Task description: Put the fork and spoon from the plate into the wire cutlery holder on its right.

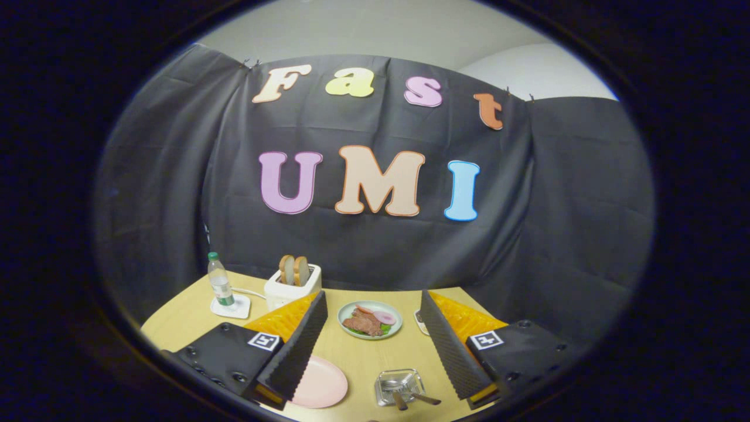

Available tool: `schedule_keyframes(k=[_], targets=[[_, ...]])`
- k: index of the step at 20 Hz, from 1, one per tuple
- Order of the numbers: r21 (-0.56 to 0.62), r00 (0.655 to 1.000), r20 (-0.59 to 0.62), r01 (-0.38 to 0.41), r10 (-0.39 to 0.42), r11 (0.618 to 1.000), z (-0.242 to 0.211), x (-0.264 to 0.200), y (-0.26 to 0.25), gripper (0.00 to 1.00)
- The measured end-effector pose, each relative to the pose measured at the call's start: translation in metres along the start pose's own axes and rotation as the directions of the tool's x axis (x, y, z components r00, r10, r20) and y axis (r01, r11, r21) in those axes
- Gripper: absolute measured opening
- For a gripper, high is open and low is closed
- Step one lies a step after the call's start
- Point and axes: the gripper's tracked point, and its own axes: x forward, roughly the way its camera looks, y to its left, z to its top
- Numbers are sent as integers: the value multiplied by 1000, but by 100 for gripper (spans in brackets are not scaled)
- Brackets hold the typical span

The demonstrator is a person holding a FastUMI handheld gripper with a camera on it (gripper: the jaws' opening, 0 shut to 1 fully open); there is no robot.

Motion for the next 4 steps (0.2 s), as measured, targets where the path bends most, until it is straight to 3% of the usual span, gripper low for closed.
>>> schedule_keyframes(k=[4], targets=[[26,999,-16,-38,38,999,-11,-4,7,100]])
